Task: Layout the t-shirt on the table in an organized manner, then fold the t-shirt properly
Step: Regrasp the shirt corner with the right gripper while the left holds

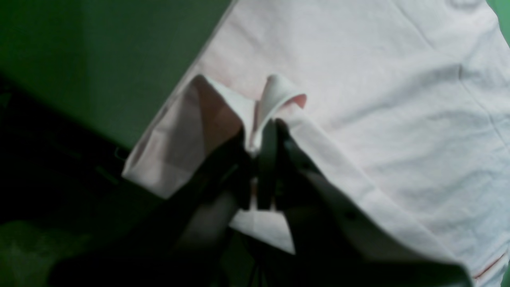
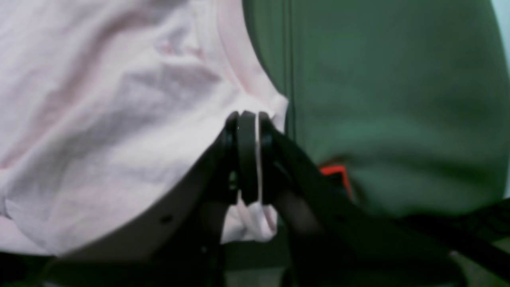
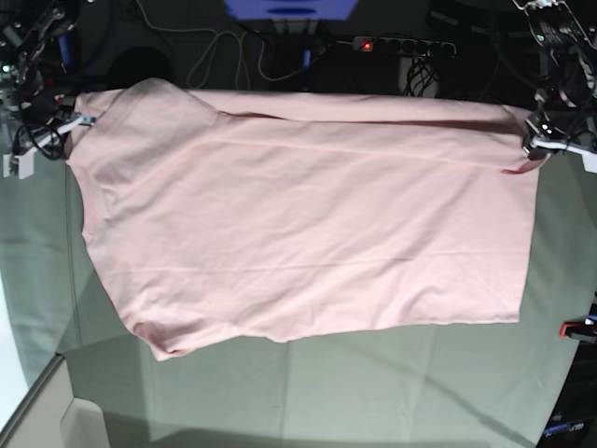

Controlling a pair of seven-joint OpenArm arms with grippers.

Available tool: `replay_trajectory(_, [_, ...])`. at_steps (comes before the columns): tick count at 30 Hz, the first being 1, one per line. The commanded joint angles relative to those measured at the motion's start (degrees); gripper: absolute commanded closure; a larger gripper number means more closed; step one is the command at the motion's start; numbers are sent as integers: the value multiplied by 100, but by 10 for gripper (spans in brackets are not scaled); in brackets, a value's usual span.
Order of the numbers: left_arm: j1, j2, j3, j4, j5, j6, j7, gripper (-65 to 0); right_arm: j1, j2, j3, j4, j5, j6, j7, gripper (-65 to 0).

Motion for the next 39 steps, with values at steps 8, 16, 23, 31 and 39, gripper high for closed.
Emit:
replay_trajectory(8, [-31, -108, -31, 112, -84, -36, -99, 0, 28, 78, 14, -16, 68, -23, 88, 0])
replay_trajectory(16, [-48, -108, -31, 112, -84, -36, -99, 0, -7, 78, -337, -253, 68, -23, 88, -155])
replay_trajectory(23, [-39, -108, -31, 112, -84, -36, -99, 0, -24, 52, -329, -279, 68, -23, 88, -313])
replay_trajectory(31, [-31, -108, -31, 112, -84, -36, -108, 0, -16, 78, -302, -569, 68, -23, 88, -313])
replay_trajectory(39, [-48, -108, -31, 112, -67, -36, -108, 0, -24, -45, -337, -657, 68, -23, 97, -249])
